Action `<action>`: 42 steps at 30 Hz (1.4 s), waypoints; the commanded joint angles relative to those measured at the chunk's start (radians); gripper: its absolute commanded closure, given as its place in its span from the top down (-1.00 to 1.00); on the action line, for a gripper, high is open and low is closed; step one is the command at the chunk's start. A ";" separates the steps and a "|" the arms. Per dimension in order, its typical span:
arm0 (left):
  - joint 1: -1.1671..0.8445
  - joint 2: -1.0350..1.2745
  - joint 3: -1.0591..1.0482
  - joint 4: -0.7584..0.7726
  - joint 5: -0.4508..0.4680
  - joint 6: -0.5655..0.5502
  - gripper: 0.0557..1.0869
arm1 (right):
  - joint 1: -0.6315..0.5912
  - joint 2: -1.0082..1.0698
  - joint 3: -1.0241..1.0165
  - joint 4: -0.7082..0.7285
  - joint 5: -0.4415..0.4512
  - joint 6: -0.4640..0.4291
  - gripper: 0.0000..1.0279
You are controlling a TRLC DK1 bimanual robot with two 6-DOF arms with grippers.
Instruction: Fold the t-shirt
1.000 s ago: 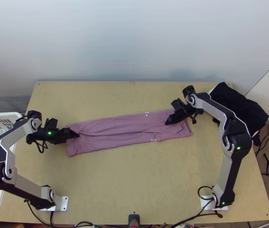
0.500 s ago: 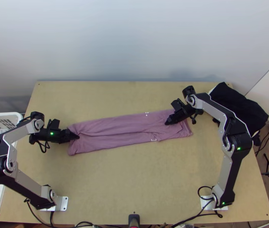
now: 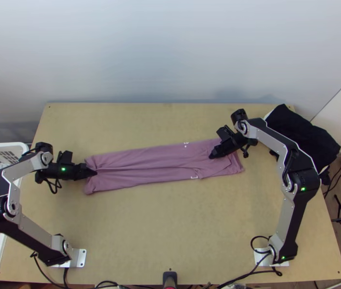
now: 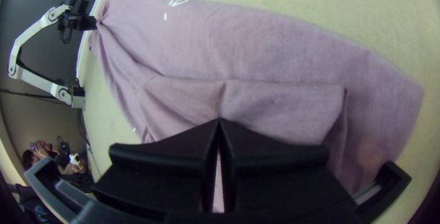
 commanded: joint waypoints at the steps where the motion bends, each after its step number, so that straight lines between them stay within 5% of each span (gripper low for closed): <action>1: 0.030 -0.053 0.034 -0.067 0.016 0.026 -0.92 | -0.001 -0.003 0.001 -0.002 -0.001 0.007 -0.94; 10: 0.046 -0.064 0.060 -0.154 0.028 0.078 -0.92 | 0.045 -0.072 0.004 -0.009 -0.013 0.045 -0.94; 21: -0.097 -0.076 0.319 -0.274 0.036 -0.005 -0.92 | 0.034 -0.221 0.052 -0.067 -0.022 0.080 -0.94; 35: -0.605 0.131 0.746 -0.257 0.096 -0.254 -0.92 | -0.134 -0.386 -0.080 -0.102 -0.022 0.076 -0.94; 42: -0.769 0.350 1.128 -0.199 0.094 -0.432 -0.92 | -0.159 -0.501 -0.228 -0.102 -0.019 0.077 -0.94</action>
